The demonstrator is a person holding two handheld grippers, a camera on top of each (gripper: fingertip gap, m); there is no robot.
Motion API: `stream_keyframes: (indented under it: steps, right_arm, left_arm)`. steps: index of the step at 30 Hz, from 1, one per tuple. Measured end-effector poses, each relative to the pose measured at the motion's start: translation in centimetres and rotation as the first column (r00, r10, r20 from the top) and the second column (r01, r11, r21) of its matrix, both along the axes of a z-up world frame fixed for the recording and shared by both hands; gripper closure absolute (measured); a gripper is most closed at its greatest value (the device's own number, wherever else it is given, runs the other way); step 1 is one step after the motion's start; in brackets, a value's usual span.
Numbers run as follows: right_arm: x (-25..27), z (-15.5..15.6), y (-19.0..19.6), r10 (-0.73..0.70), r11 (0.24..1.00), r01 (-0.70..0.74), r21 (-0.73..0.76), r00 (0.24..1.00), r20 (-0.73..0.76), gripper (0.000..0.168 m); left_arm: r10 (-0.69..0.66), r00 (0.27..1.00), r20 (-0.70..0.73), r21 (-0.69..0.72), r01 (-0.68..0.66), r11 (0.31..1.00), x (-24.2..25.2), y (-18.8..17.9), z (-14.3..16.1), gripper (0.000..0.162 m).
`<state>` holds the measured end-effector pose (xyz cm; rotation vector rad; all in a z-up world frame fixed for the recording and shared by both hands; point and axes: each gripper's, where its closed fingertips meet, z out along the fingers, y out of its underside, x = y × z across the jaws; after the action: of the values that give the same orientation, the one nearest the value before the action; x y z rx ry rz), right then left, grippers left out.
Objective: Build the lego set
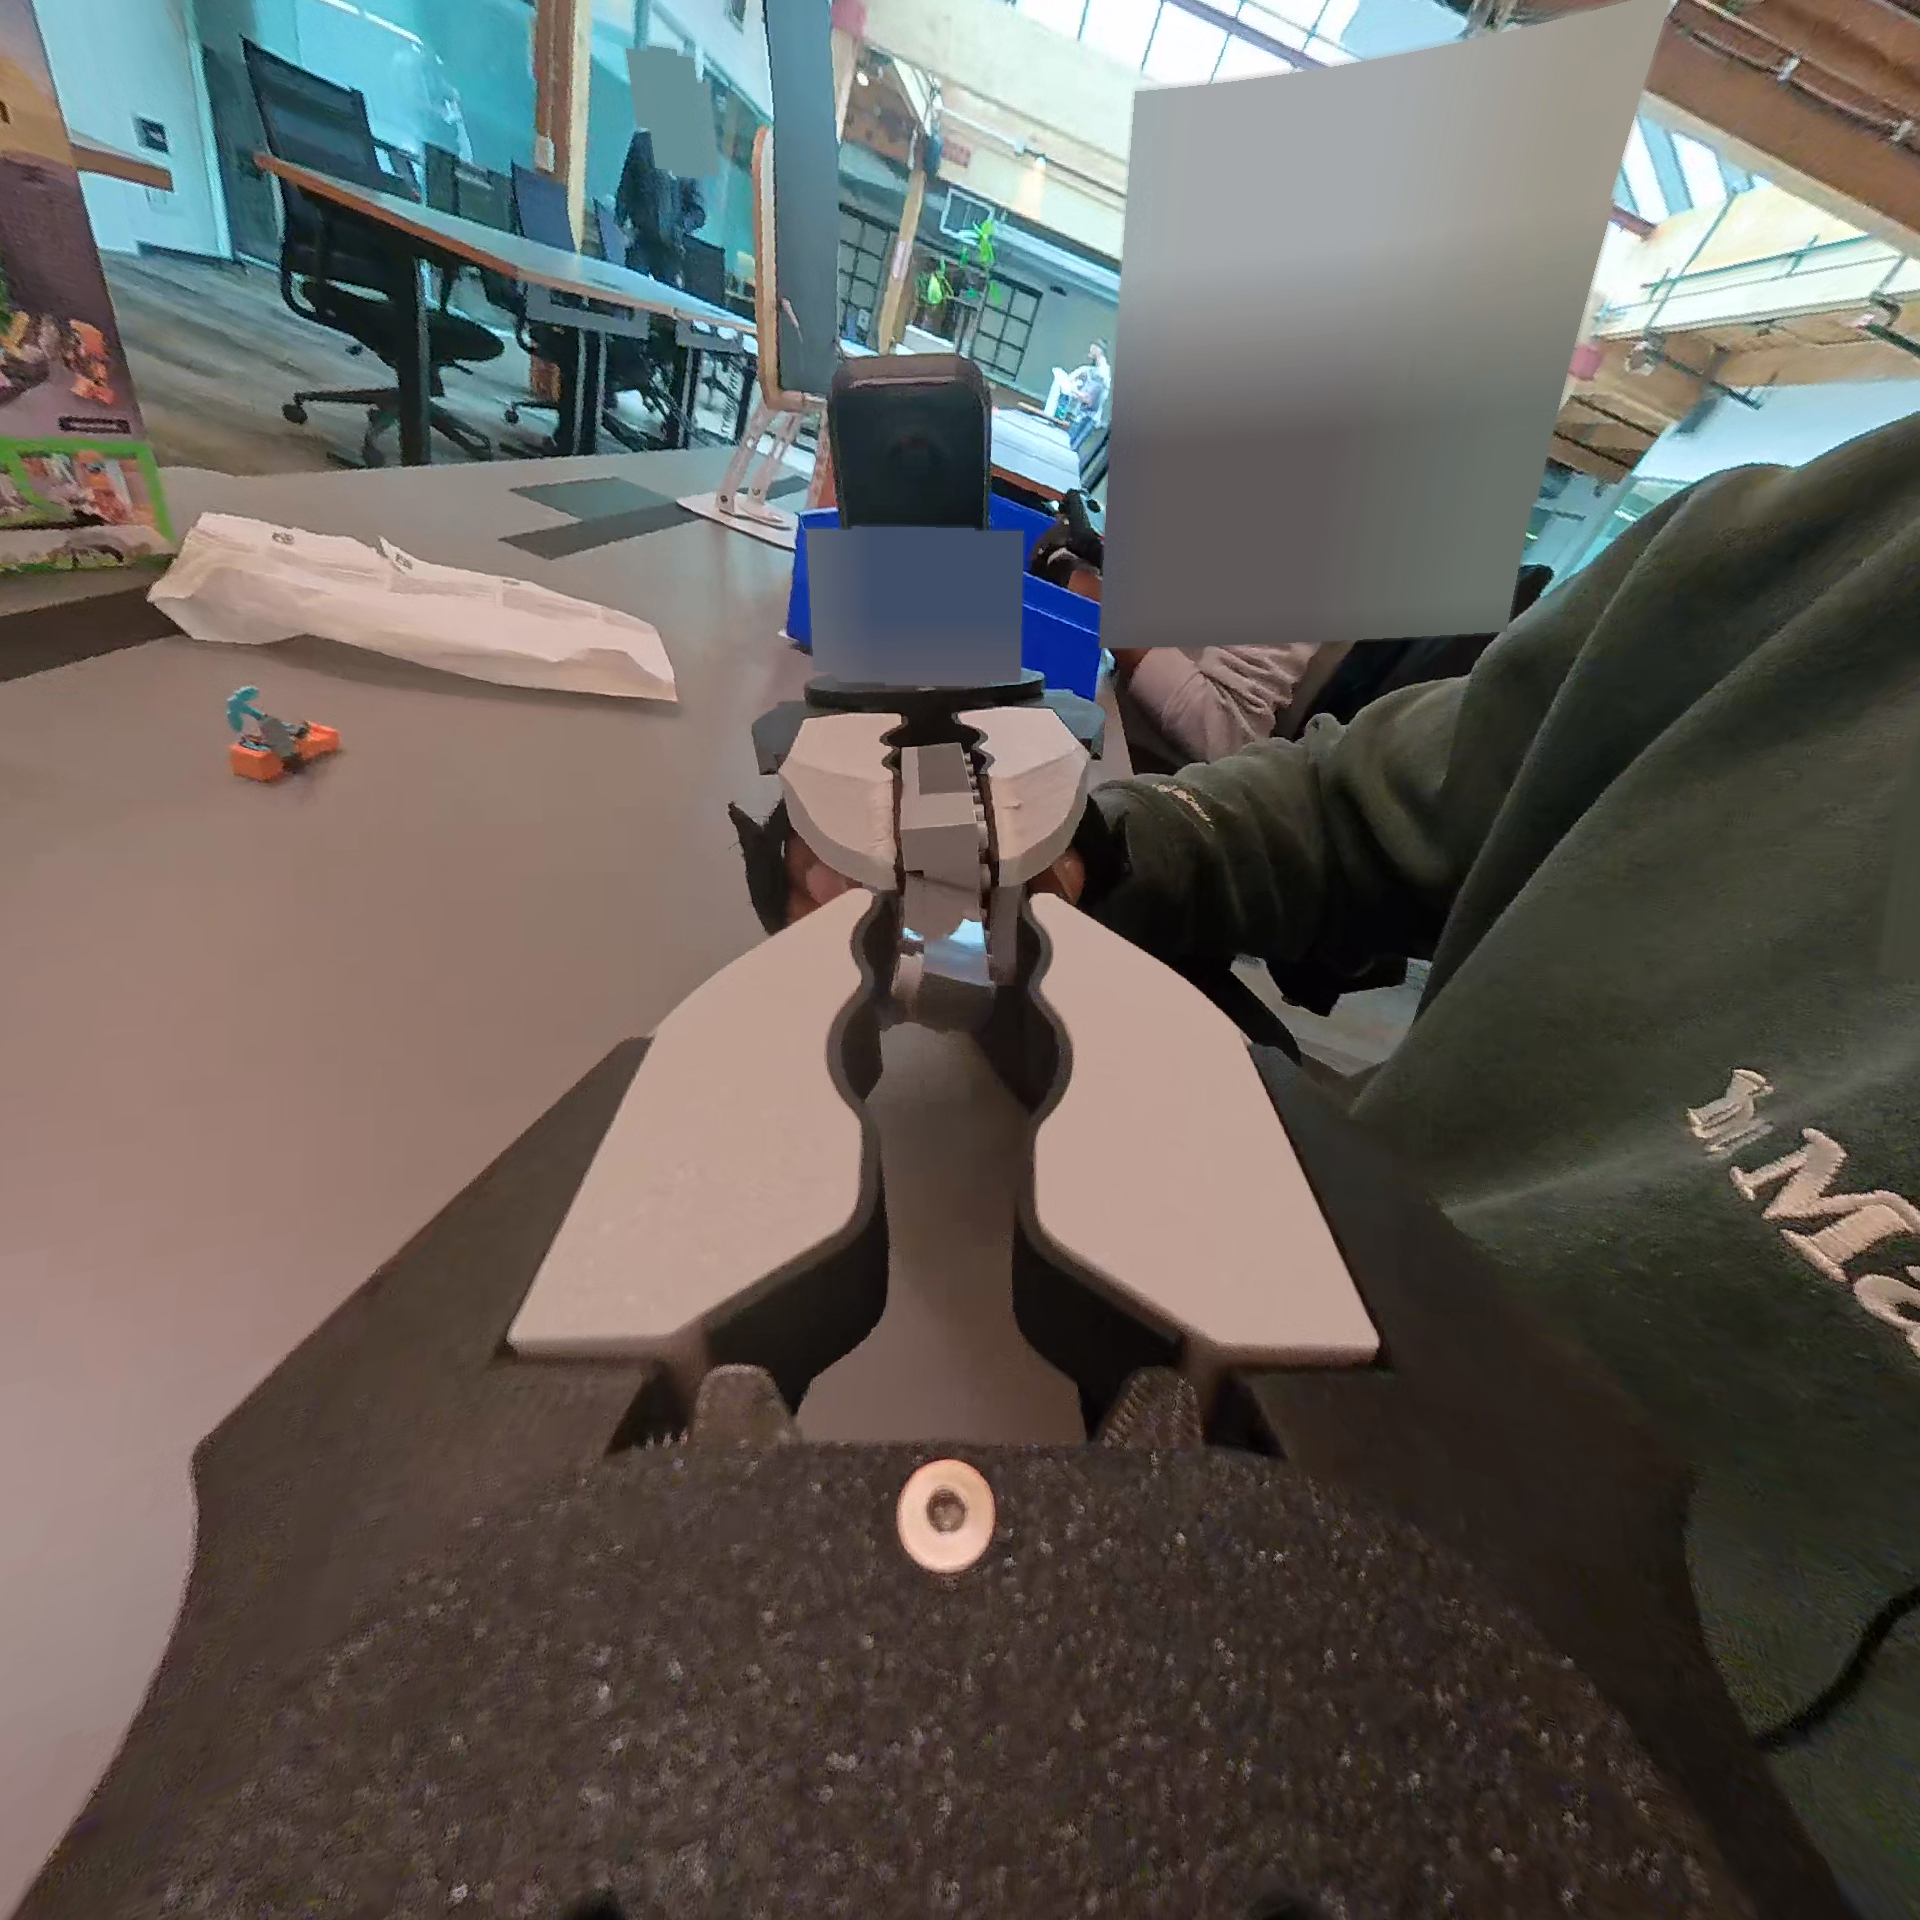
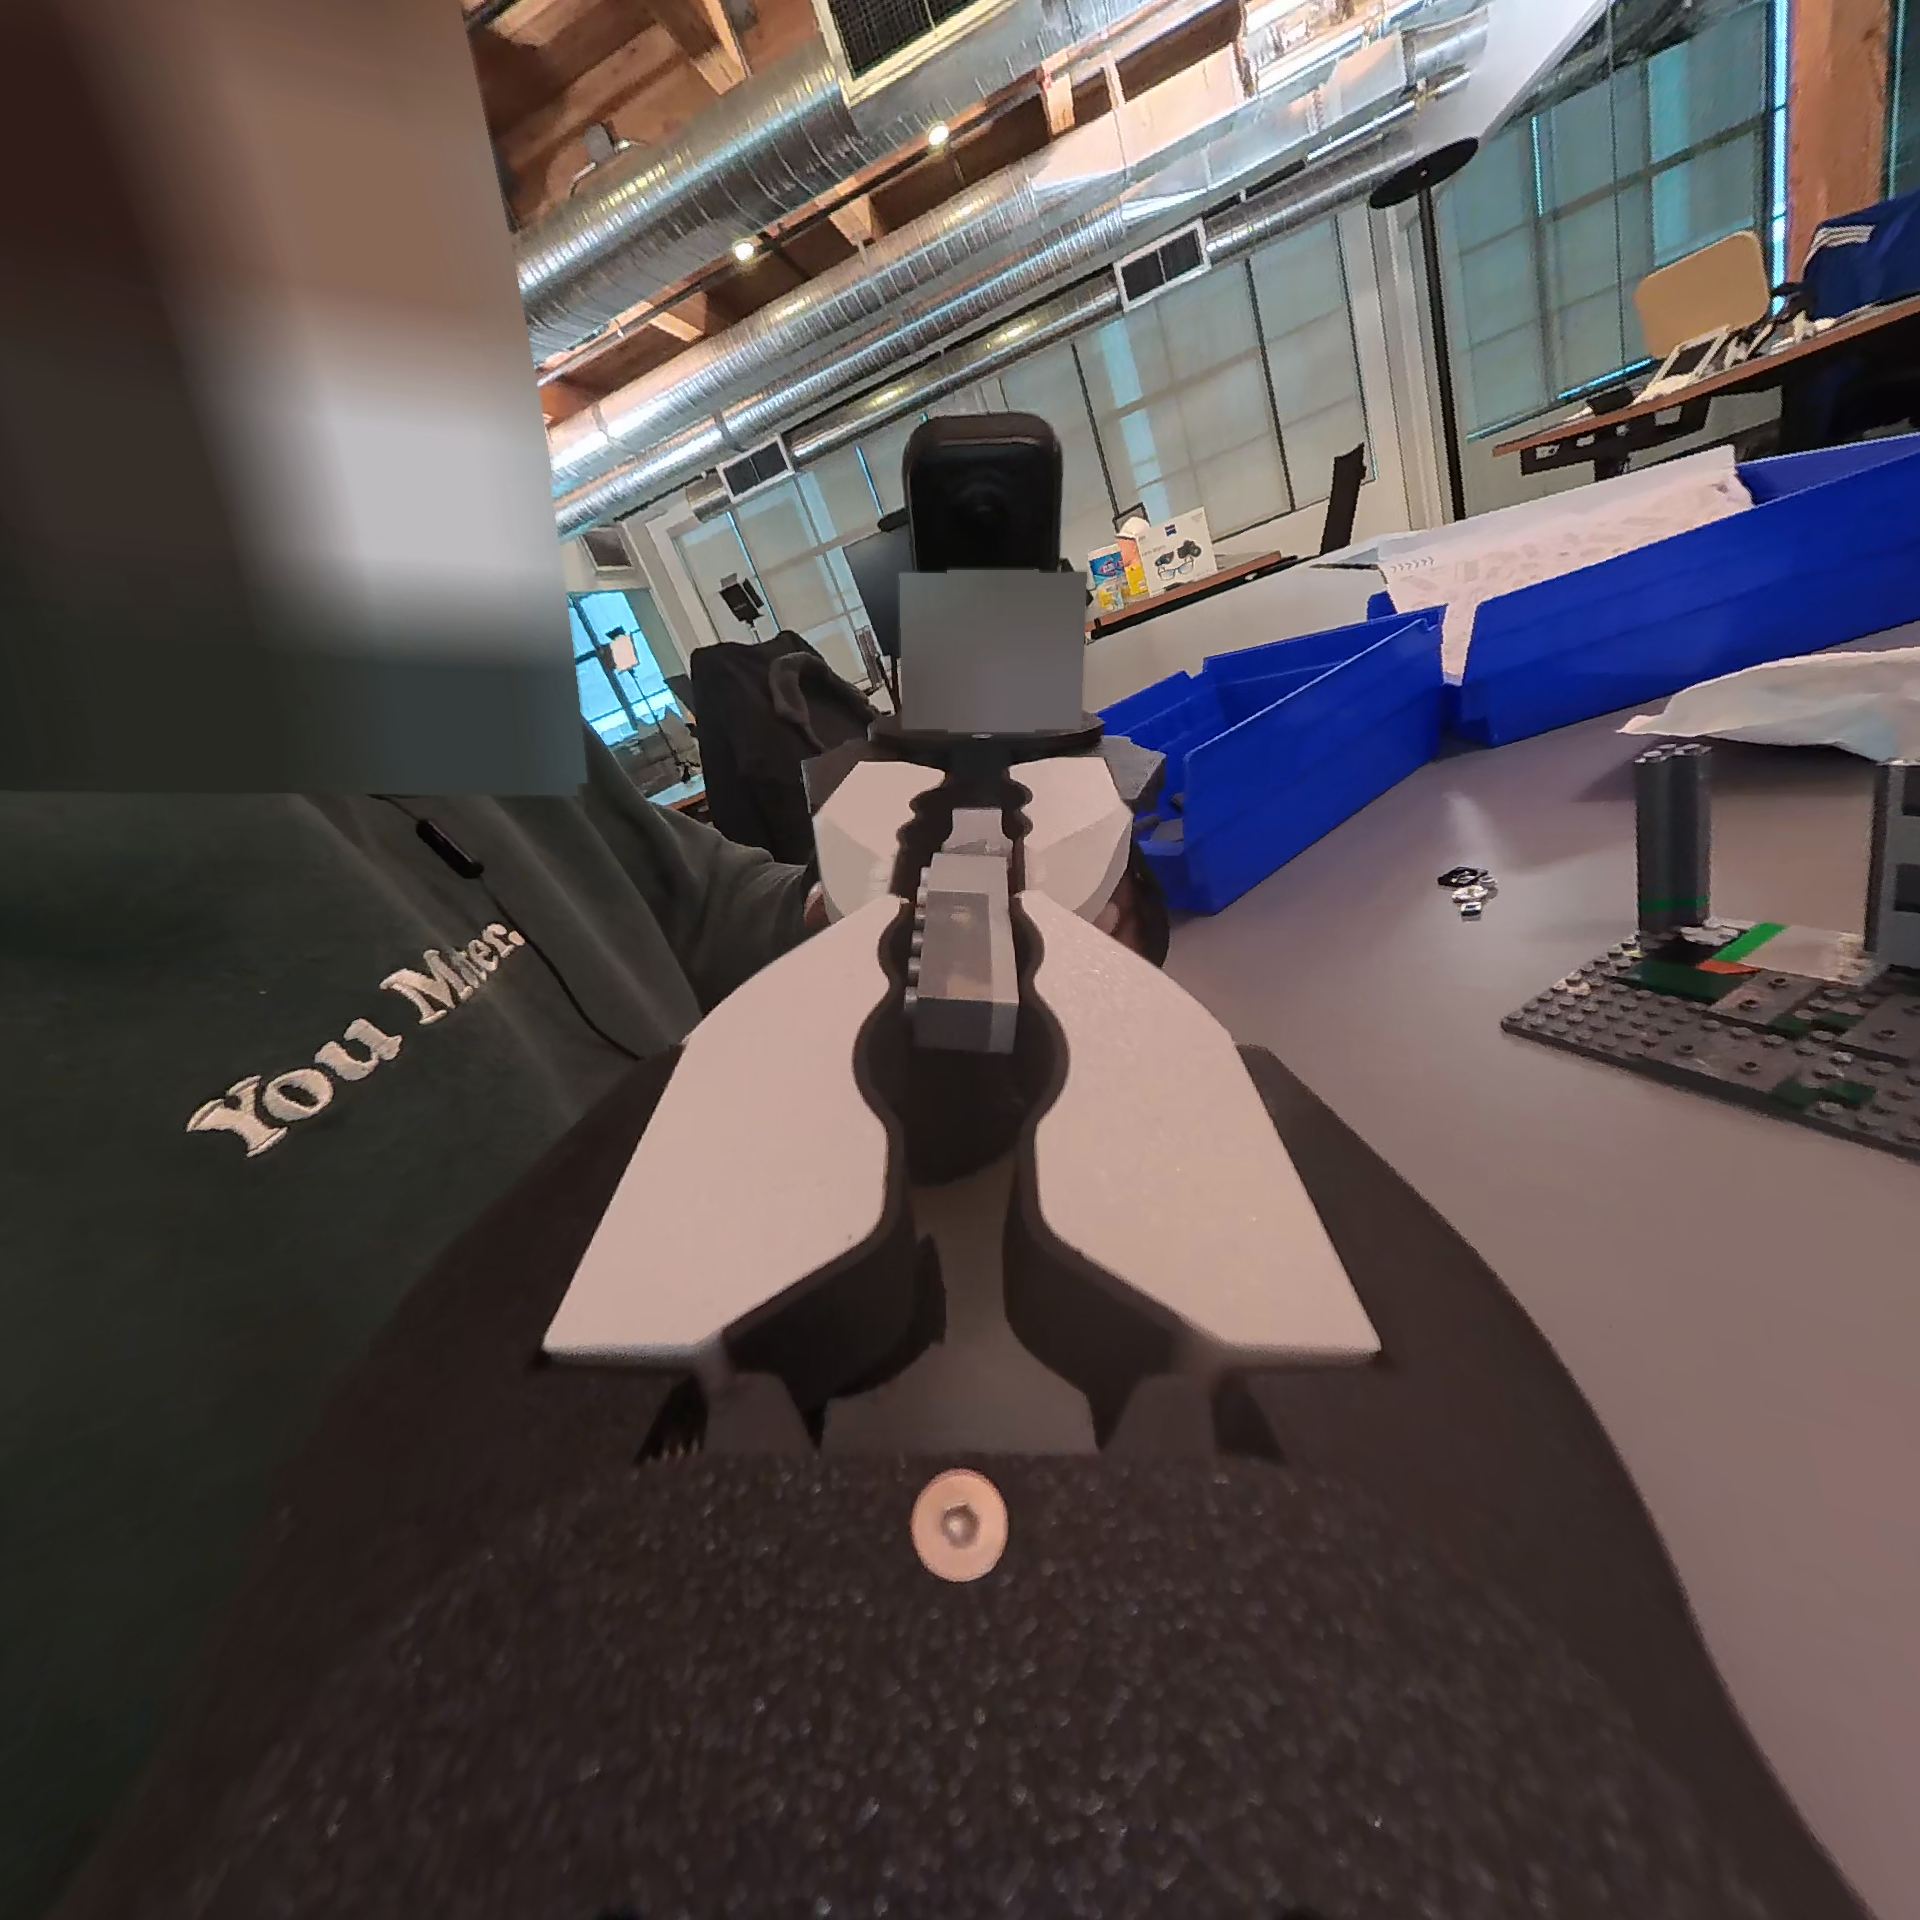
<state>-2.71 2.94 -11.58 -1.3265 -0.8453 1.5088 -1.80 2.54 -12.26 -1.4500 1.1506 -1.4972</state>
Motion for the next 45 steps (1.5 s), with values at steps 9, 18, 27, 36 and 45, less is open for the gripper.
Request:
stream_keyframes:
  steps: [9, 18, 27, 36, 45]
  right_arm:
    - [-0.09, -0.06, -0.46, 0.006, 0.999, -0.006, 0.042, 1.000, -0.020, 0.153]
    - [0.03, -0.15, -0.28, 0.019, 0.994, -0.027, 0.109, 0.998, 0.066, 0.152]
    - [-0.13, 0.07, -0.32, 0.065, 0.992, -0.079, 0.099, 0.988, 0.138, 0.151]
    - [-0.04, -0.56, -0.26, 0.048, 0.993, -0.068, 0.098, 0.979, 0.196, 0.149]
    - [0.04, 0.31, -0.28, 0.077, 0.996, -0.082, 0.022, 0.979, 0.187, 0.140]
  left_arm:
    - [-0.005, 1.000, 0.001, -0.022, 0.005, 1.000, 0.29, -0.28, -0.32, 0.145]
    - [-0.023, 0.998, 0.061, -0.169, 0.033, 0.985, 0.39, -0.34, -0.47, 0.146]
    - [-0.006, 0.996, 0.086, -0.163, 0.020, 0.986, 0.27, -0.39, -0.18, 0.146]
    - [0.010, 0.996, 0.087, -0.130, 0.002, 0.991, 0.03, -0.25, 0.02, 0.146]
    - [0.025, 0.997, 0.079, -0.102, -0.017, 0.995, -0.16, 0.13, -0.21, 0.146]
